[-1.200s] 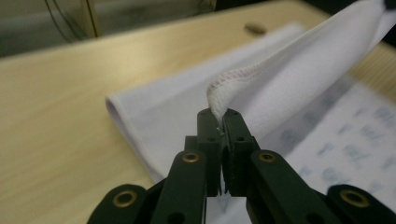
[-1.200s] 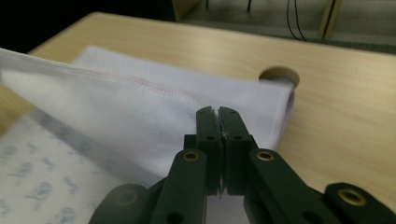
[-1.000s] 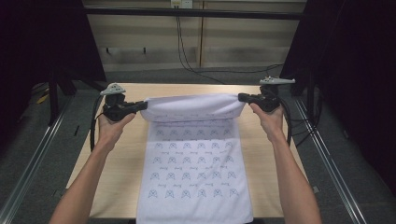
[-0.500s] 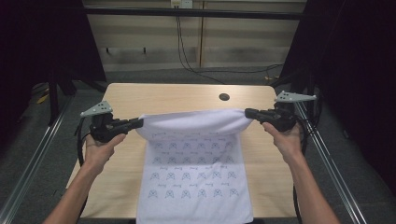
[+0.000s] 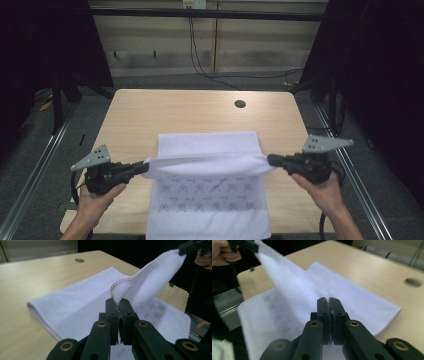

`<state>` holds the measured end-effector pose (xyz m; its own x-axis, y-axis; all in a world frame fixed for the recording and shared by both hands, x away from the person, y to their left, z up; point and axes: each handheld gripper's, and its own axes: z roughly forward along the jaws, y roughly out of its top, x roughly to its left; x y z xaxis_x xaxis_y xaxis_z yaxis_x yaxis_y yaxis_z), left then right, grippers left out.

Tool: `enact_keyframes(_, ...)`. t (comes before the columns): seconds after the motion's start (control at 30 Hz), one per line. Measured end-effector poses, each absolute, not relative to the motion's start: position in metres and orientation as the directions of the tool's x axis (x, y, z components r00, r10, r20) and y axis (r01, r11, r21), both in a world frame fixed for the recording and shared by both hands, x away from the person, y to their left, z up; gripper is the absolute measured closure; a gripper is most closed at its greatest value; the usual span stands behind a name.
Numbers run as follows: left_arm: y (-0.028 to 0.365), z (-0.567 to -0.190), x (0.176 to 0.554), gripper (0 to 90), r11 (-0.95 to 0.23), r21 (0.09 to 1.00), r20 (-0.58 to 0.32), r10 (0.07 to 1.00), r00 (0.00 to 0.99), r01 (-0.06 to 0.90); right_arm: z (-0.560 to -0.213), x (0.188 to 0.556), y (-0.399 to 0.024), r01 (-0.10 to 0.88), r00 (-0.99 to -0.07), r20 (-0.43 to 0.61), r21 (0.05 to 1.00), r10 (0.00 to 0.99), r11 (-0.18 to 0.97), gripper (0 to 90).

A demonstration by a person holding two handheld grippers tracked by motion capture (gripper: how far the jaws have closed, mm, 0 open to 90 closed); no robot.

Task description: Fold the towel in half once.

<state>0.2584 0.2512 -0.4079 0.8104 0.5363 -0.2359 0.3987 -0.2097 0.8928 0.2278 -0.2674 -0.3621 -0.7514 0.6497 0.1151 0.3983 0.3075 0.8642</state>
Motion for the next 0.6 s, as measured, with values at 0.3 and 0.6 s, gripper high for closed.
enact_keyframes(0.3,0.242,-0.45,0.239,85.6,-0.39,0.821,-0.235,0.437,0.868,0.418,-0.435,0.189,-0.27,0.524,-0.746,0.17,0.746,0.644,0.411,86.9)
enact_keyframes(0.6,0.247,-0.461,0.217,82.4,-0.471,0.801,-0.195,0.378,0.905,0.369,-0.458,0.157,-0.269,0.559,-0.779,0.251,0.695,0.575,0.453,79.4)
